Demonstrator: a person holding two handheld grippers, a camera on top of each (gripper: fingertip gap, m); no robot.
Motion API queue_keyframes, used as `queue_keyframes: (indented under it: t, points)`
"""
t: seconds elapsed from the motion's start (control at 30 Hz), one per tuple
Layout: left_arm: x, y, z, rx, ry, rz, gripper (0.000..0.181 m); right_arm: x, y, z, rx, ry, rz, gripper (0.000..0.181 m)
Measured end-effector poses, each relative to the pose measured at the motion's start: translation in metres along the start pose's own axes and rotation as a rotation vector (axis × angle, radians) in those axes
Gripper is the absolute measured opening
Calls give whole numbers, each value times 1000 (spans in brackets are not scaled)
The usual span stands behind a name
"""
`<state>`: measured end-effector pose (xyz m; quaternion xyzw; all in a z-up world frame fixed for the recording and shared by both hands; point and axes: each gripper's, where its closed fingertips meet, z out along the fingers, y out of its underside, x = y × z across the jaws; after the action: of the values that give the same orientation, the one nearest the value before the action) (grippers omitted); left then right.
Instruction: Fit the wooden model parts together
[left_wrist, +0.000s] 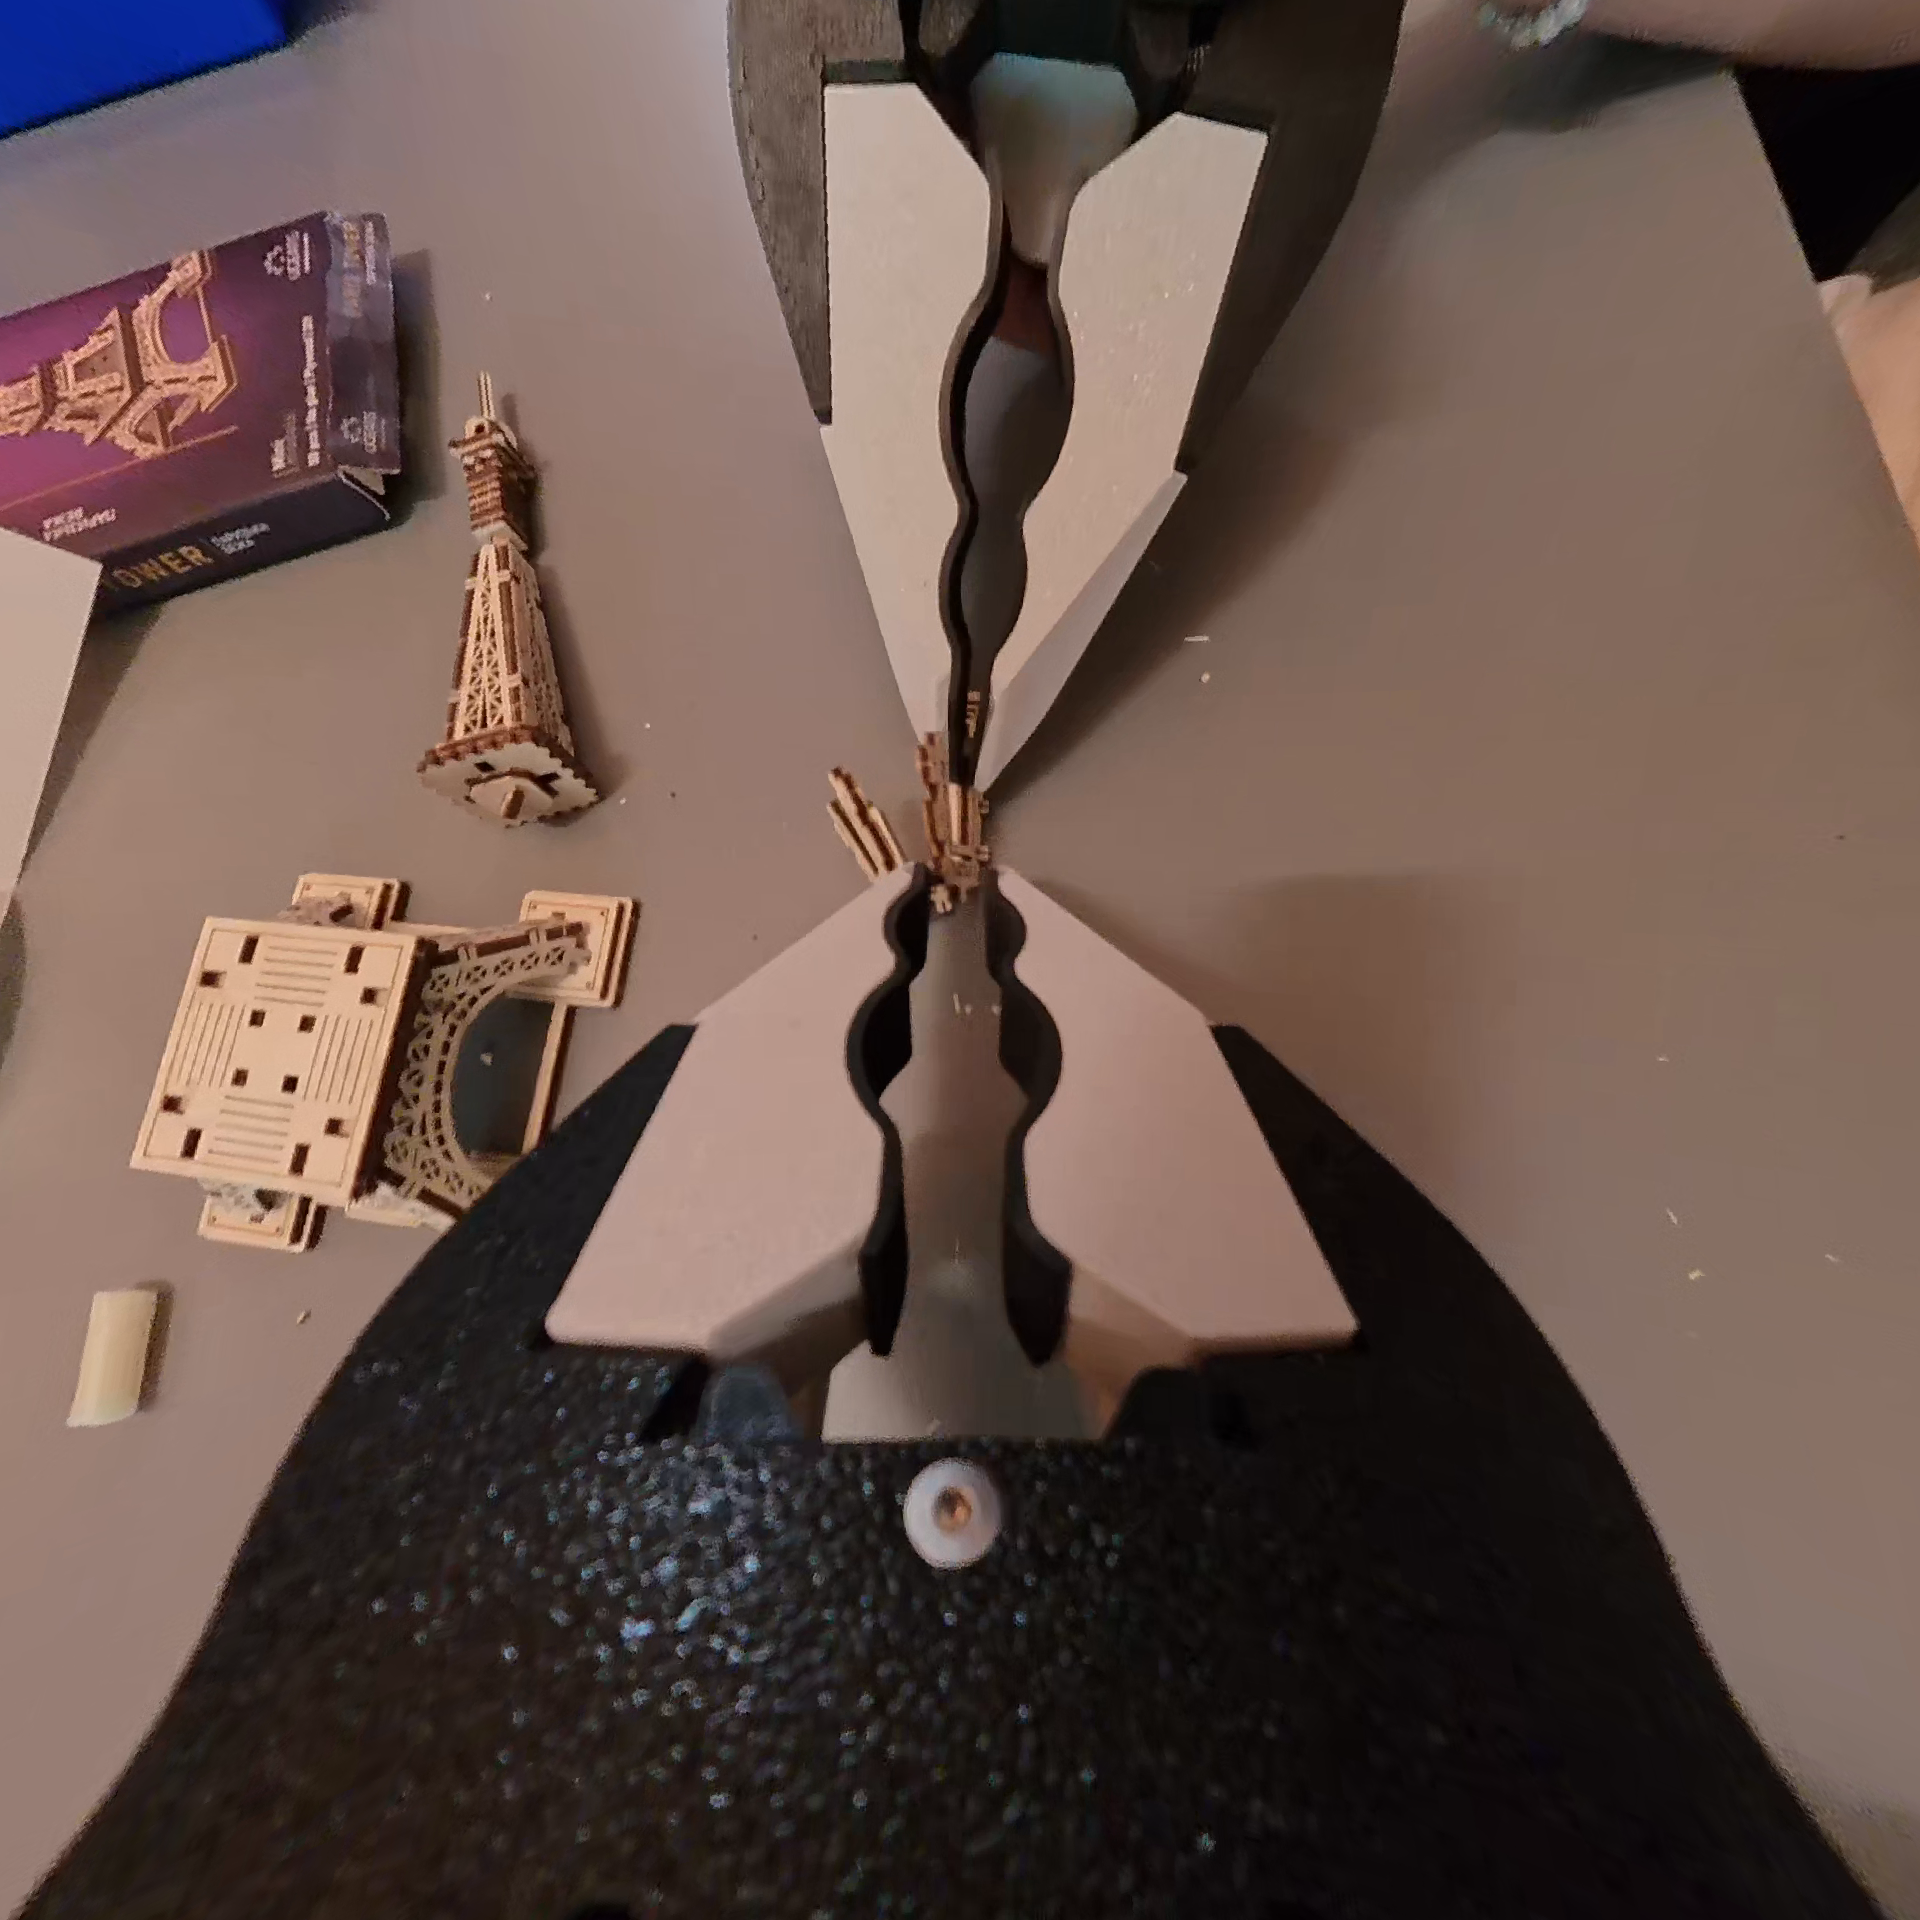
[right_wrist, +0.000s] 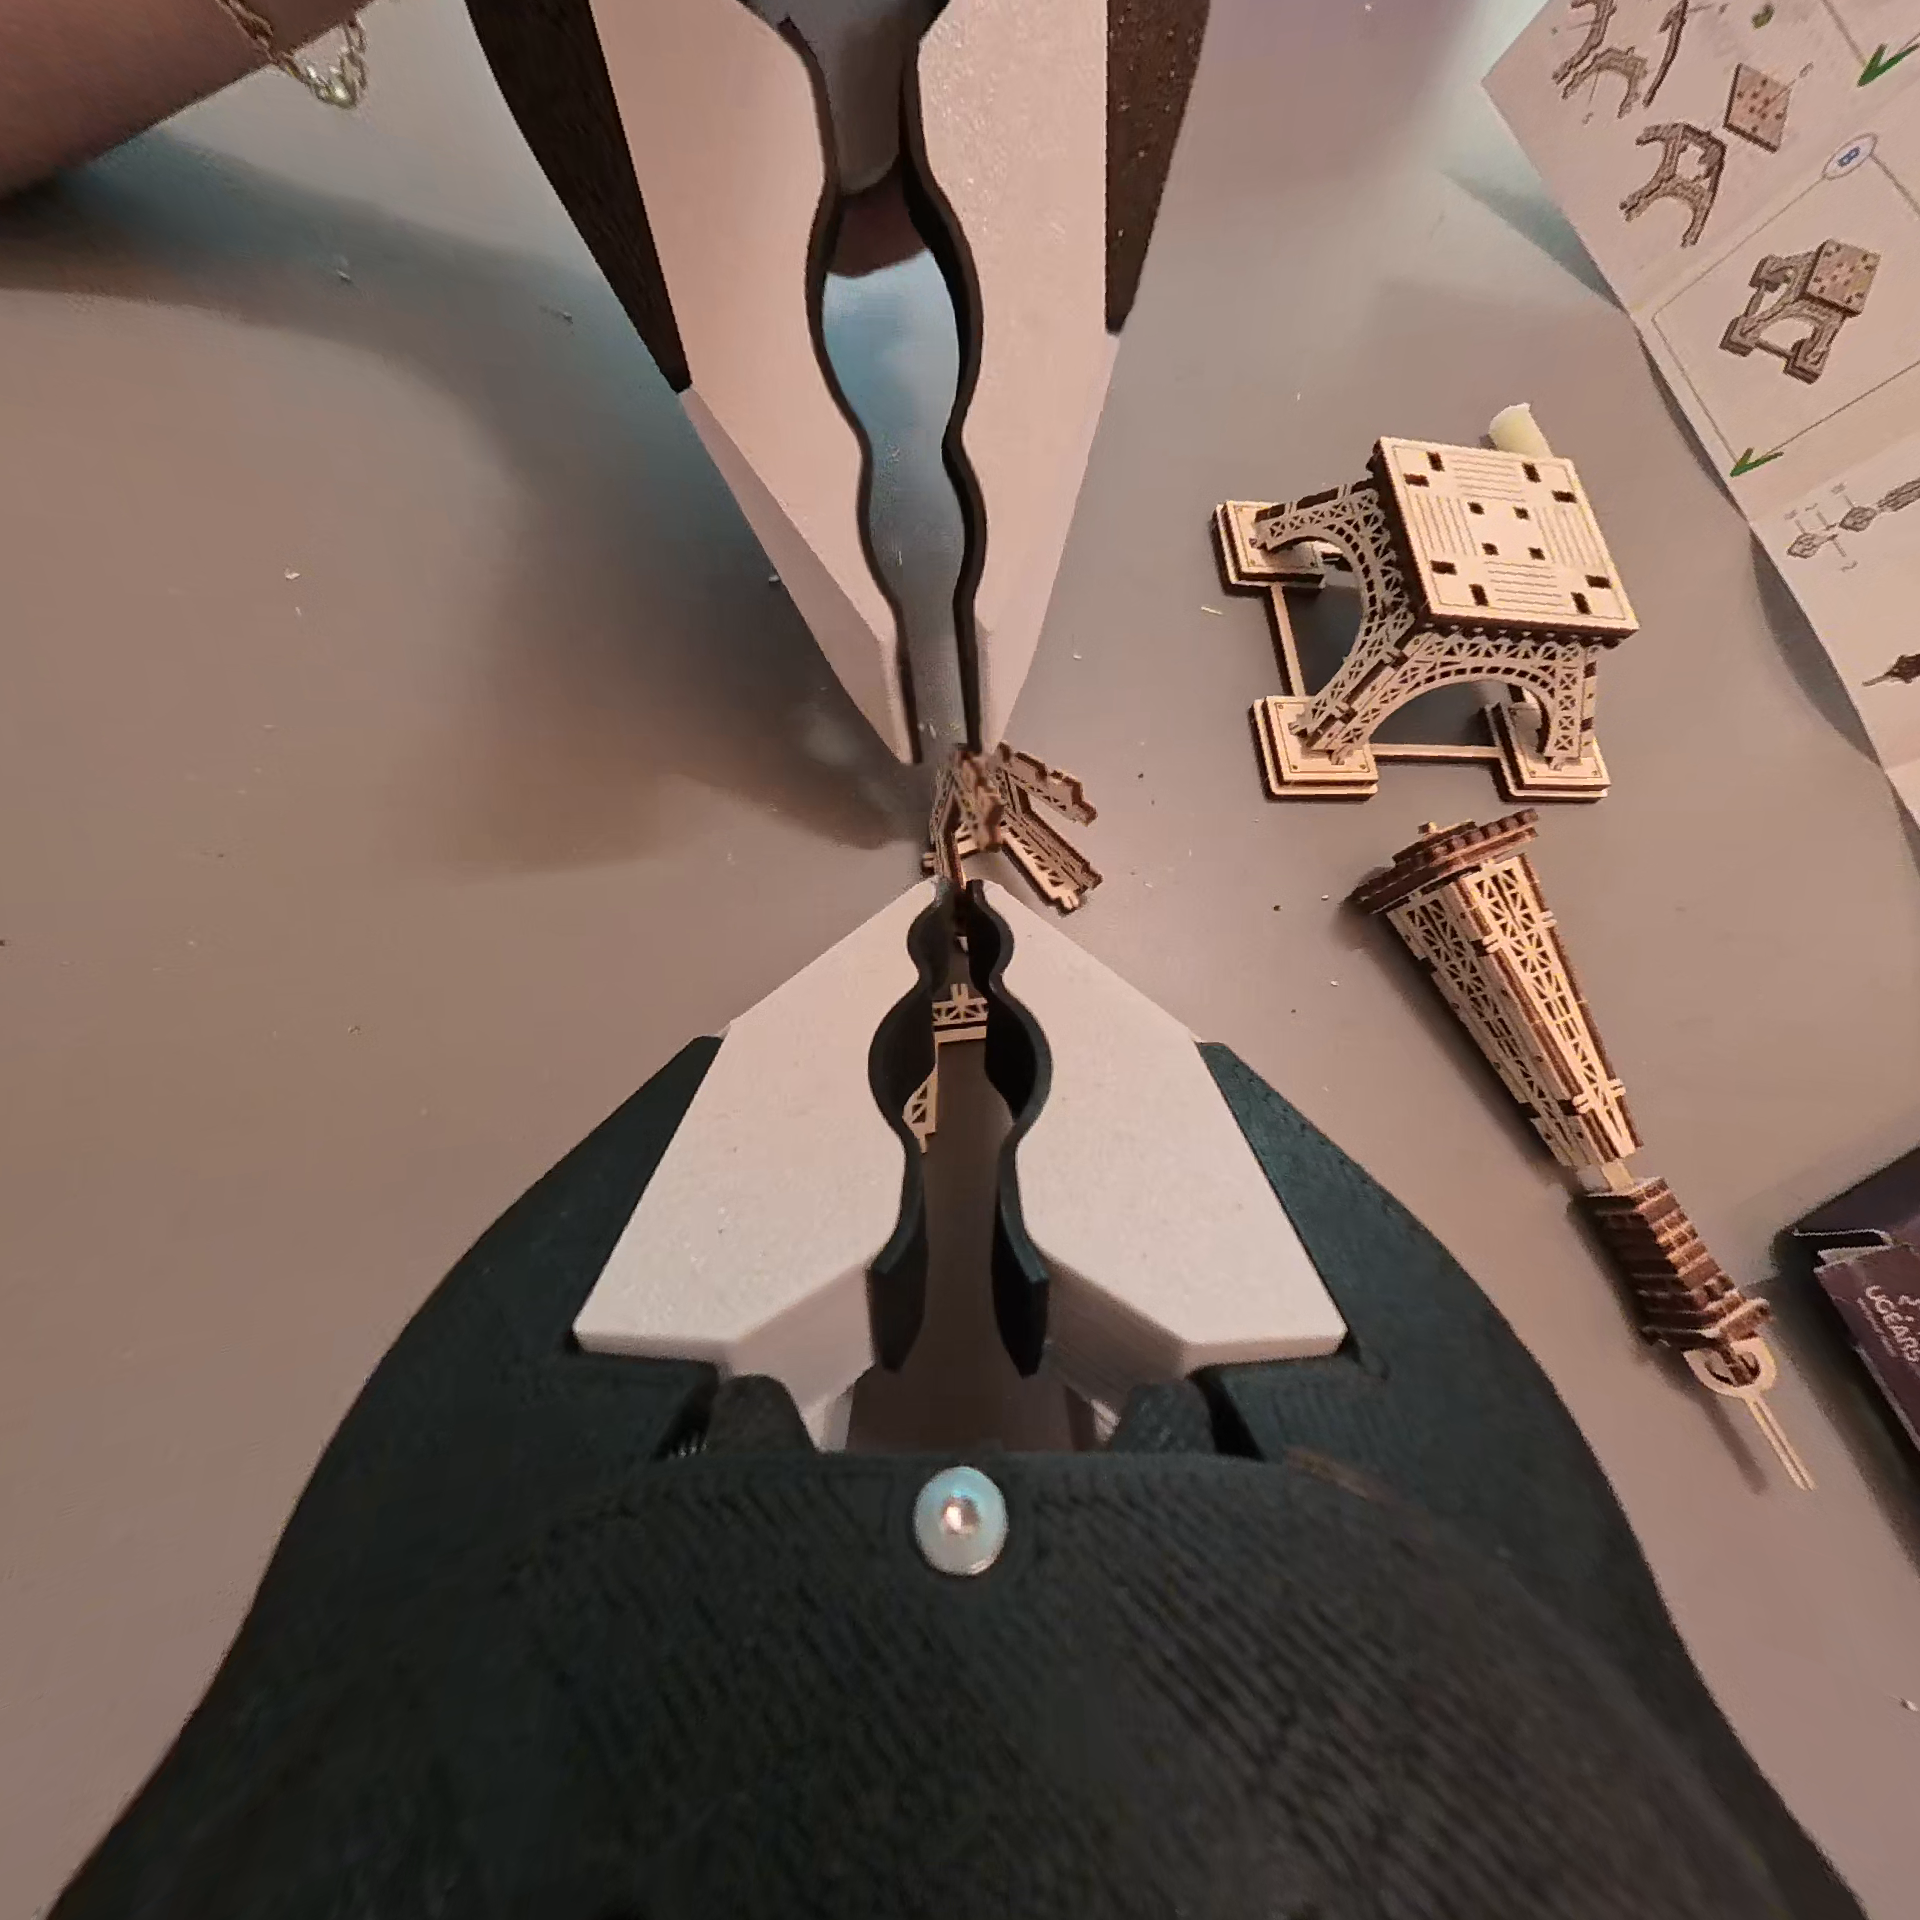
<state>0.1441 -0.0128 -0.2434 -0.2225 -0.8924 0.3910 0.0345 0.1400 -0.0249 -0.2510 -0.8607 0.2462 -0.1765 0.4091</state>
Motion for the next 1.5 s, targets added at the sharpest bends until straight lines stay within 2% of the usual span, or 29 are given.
queue_keyframes:
  t: [0.13, 0.37, 0.57, 0.97, 1.5]
  points:
    - [3, 7, -6, -27, -38, -26, 15, -1, 0, 0, 1, 3, -12, 0]
    - [0, 10, 3, 0, -110, -86, 4, -1, 0, 0, 2, 6, -23, 0]
    - [3, 14, 12, -48, -100, -79, 8, -1, 0, 0, 1, 7, -22, 0]
    - [0, 10, 14, 25, -89, -139, 3, -1, 1, 0, 1, 3, -30, 0]
    - [2, 9, 16, 32, -66, -136, 1, 0, 0, 0, 2, 13, -27, 0]
